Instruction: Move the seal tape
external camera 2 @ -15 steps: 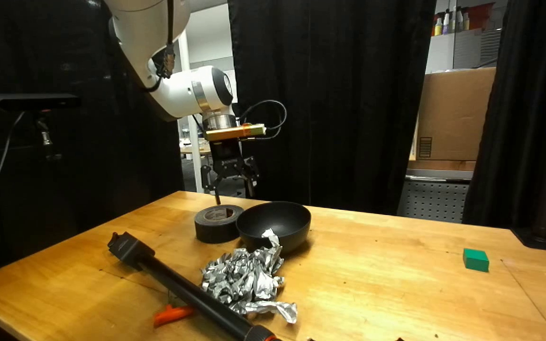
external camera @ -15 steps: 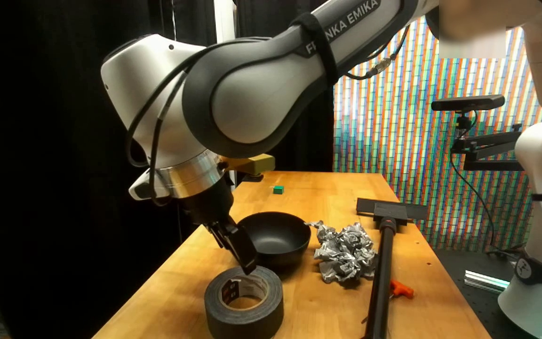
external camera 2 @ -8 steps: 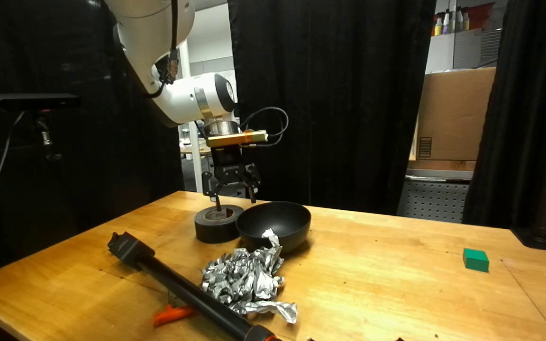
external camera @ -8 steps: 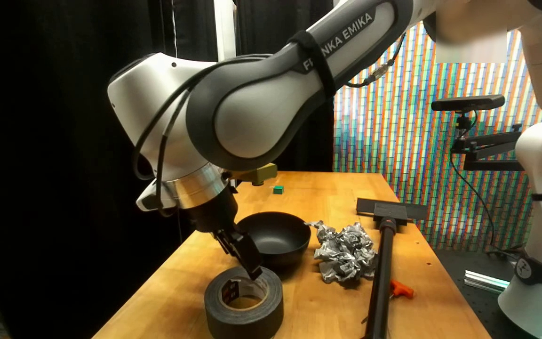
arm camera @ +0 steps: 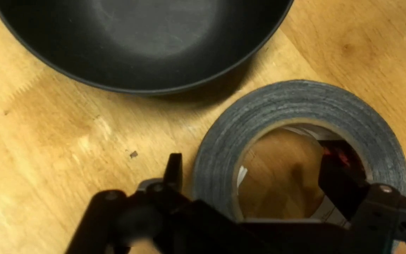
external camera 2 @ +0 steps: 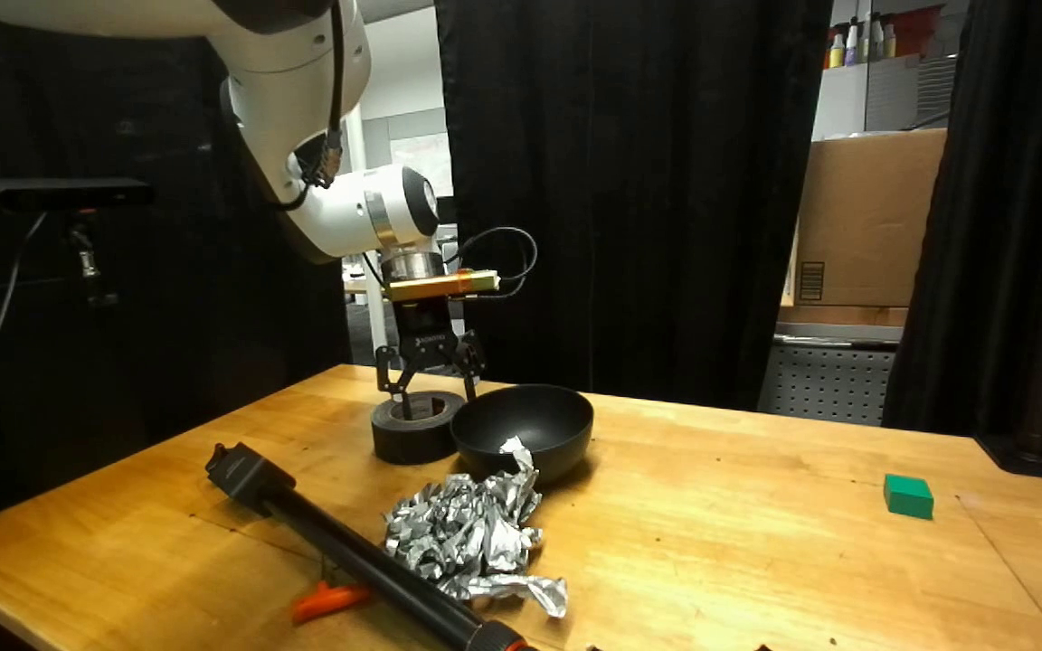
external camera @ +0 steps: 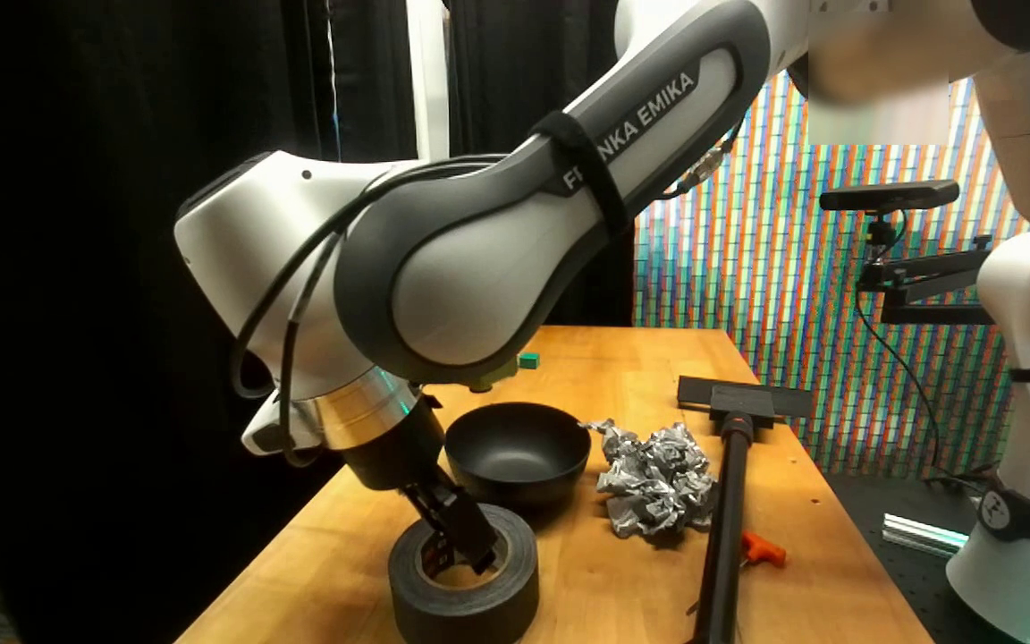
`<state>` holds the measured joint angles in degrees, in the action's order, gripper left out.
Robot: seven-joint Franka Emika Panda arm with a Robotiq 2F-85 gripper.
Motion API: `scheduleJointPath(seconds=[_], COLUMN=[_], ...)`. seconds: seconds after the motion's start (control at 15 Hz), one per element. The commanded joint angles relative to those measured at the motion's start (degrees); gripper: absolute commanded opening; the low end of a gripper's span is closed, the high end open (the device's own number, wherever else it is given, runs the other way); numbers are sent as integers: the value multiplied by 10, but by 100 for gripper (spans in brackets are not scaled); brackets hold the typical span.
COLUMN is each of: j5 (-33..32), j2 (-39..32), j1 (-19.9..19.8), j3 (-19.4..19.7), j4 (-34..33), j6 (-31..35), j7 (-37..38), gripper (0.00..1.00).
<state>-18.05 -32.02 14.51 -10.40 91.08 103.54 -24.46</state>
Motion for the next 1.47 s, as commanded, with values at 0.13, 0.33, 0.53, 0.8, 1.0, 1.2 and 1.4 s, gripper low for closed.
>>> scheduleJointPath(seconds=[0.13,0.33,0.53,0.8,1.0,1.2,1.4], j5=[-18,-24,-31,-34,-34,-36,-38], j2=[-52,-65,-71,-75,-63,-39,-7], j1=[16,20,22,24,26,32,38], j3=[-1,0,2,3,3,3,4], j4=[-81,-102,-115,-123,-119,-114,-105], j6=[-25,-31,-35,-35,-34,-40,-39], j7=[-9,-10,-12,-8,0,13,37], gripper=[68,44,22,8,8,8,8])
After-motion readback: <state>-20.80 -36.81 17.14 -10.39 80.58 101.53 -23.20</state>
